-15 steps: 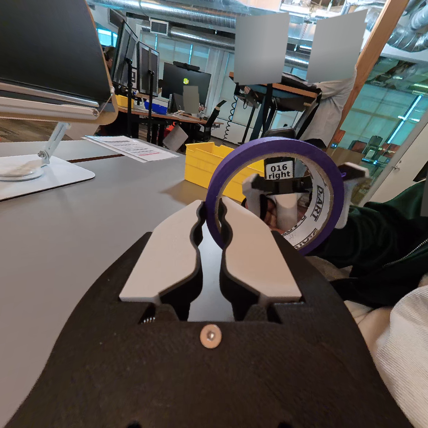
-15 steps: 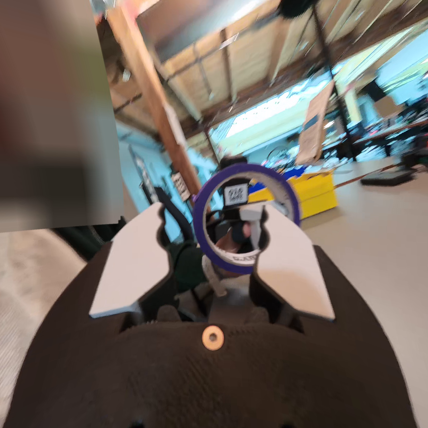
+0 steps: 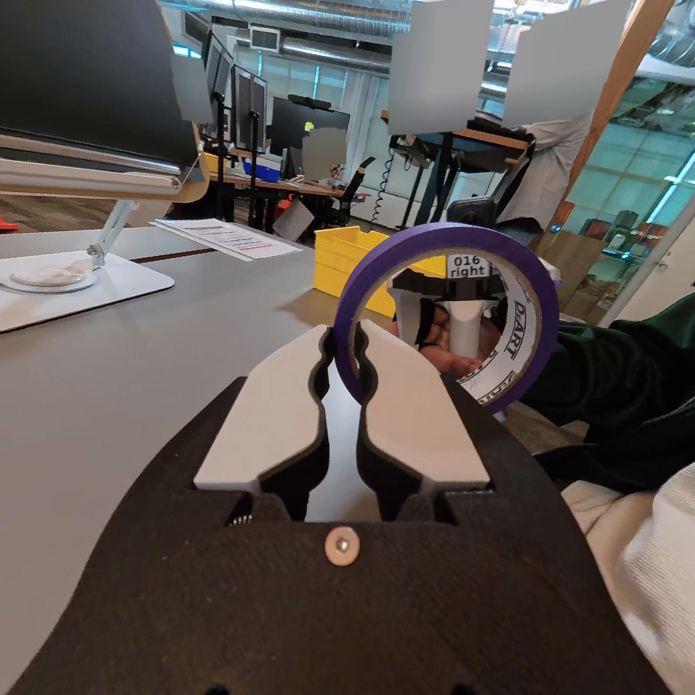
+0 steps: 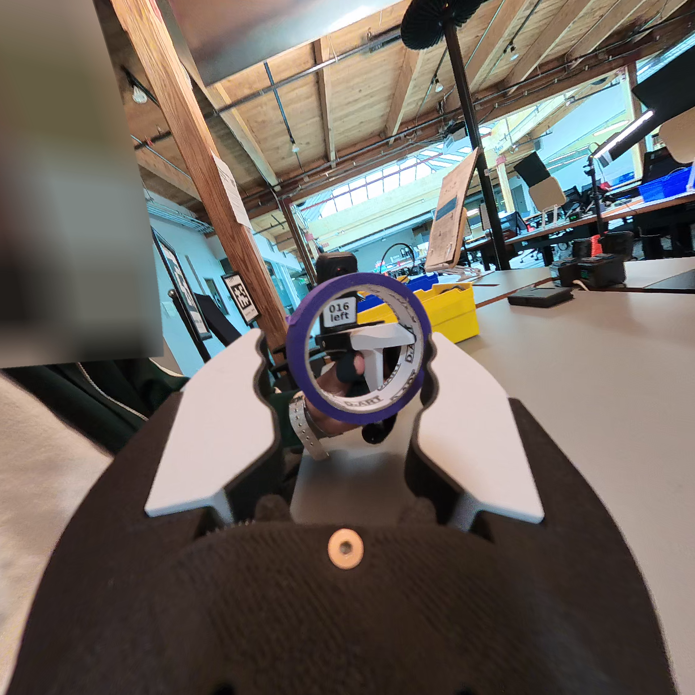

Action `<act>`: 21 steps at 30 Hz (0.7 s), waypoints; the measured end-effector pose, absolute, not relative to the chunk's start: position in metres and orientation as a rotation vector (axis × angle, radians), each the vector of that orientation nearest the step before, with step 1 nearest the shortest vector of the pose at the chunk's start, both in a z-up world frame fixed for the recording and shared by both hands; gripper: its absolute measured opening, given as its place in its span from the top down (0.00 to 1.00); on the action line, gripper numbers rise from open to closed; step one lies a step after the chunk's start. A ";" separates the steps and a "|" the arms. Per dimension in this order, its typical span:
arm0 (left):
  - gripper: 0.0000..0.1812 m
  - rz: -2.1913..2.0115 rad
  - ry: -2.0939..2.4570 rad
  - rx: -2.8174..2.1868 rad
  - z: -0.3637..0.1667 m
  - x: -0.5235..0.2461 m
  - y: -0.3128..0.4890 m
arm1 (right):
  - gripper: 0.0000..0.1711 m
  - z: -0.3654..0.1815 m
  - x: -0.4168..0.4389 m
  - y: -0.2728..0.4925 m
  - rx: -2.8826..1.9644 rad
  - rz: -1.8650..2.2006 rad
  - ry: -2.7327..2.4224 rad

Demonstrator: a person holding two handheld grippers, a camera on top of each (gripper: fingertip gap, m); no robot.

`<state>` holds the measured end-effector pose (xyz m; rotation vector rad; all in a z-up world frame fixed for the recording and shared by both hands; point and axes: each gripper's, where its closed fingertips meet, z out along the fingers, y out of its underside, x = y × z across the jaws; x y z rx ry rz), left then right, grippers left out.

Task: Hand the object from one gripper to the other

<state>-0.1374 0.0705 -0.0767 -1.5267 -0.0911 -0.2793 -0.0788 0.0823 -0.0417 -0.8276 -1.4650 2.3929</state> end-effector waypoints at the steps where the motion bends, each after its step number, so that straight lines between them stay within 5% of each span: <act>1: 0.94 -0.250 -0.106 -1.548 -0.079 -0.141 0.071 | 0.54 -0.043 -0.079 0.082 -0.833 2.377 -1.472; 8: 0.95 0.249 -0.290 -1.814 -0.111 -0.187 0.060 | 0.73 -0.085 -0.104 0.100 -1.097 1.919 -1.596; 14: 0.94 0.349 -0.312 -1.878 -0.115 -0.187 0.062 | 0.63 -0.104 -0.113 0.093 -1.209 1.718 -1.607; 21: 0.95 0.291 -0.387 -1.877 -0.114 -0.184 0.062 | 0.66 -0.114 -0.119 0.090 -1.306 1.662 -1.567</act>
